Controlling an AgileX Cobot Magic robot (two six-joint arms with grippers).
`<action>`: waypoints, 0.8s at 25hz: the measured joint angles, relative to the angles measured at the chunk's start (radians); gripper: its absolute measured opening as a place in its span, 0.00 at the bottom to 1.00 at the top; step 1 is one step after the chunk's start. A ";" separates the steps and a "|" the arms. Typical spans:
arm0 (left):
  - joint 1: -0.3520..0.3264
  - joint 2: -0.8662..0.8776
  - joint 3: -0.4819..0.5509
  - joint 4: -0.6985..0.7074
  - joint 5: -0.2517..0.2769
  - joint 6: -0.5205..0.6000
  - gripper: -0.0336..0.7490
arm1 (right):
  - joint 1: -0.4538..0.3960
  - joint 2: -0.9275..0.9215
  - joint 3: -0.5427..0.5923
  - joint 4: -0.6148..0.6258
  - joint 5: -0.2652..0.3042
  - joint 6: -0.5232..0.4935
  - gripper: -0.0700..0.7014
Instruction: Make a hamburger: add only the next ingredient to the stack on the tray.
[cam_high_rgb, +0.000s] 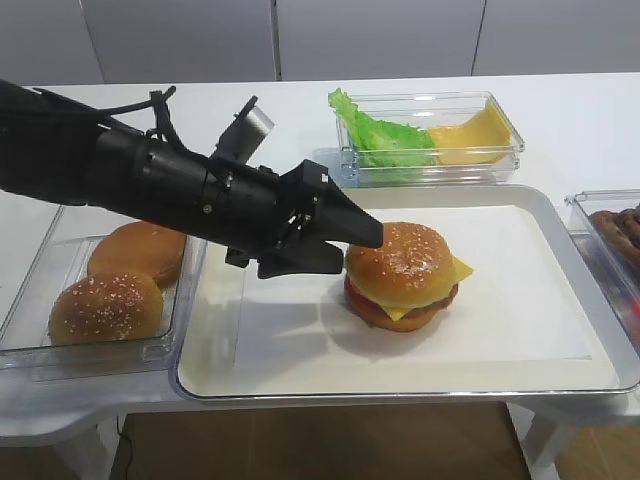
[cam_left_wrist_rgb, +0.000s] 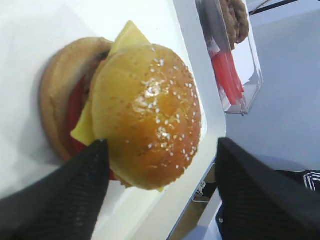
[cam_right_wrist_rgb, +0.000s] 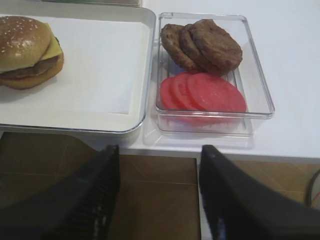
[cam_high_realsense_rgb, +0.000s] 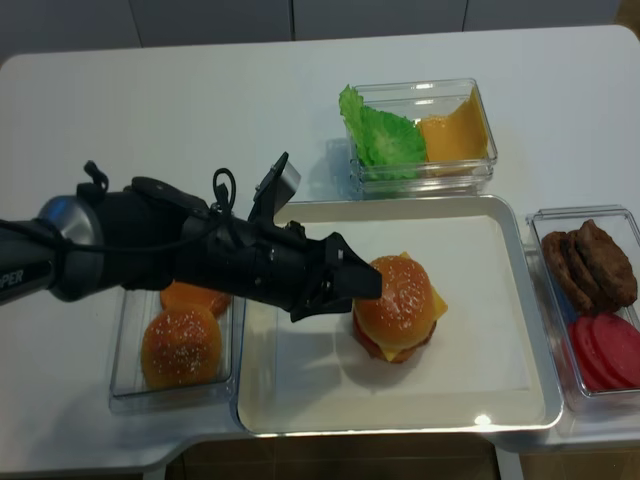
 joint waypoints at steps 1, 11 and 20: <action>0.000 0.000 0.000 0.000 0.000 0.000 0.67 | 0.000 0.000 0.000 0.000 0.000 0.000 0.59; 0.032 -0.043 0.000 0.051 -0.063 -0.009 0.67 | 0.000 0.000 0.000 0.000 0.000 0.000 0.59; 0.184 -0.205 0.000 0.366 -0.098 -0.217 0.67 | 0.000 0.000 0.000 0.000 0.000 0.000 0.59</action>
